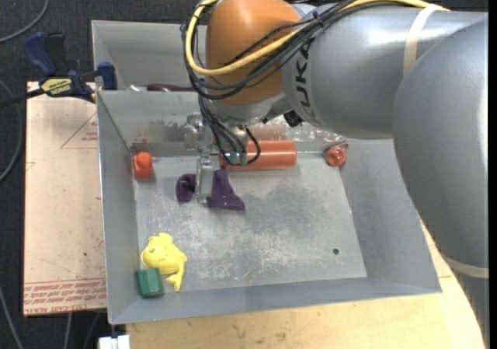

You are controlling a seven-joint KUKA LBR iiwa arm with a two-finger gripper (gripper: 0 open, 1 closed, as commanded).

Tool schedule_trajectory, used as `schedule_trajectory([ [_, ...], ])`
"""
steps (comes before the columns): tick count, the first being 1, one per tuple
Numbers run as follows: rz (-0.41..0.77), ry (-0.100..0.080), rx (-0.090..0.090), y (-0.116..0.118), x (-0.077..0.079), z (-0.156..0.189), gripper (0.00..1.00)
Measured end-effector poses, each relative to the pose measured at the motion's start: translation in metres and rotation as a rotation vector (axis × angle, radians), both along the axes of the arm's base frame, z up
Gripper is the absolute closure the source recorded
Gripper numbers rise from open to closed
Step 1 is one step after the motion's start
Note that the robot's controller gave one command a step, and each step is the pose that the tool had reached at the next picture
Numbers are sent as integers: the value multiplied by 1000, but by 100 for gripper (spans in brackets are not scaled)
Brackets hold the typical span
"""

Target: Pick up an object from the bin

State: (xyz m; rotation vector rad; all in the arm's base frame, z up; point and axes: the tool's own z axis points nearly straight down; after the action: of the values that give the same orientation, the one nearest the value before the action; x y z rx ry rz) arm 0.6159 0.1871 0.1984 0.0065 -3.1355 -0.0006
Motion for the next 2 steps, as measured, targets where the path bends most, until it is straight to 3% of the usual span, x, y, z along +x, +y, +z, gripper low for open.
schedule_trajectory([
  [1,-3,-7,1,-1,2,5,0],
  [2,12,-15,4,-9,8,-33,0],
])
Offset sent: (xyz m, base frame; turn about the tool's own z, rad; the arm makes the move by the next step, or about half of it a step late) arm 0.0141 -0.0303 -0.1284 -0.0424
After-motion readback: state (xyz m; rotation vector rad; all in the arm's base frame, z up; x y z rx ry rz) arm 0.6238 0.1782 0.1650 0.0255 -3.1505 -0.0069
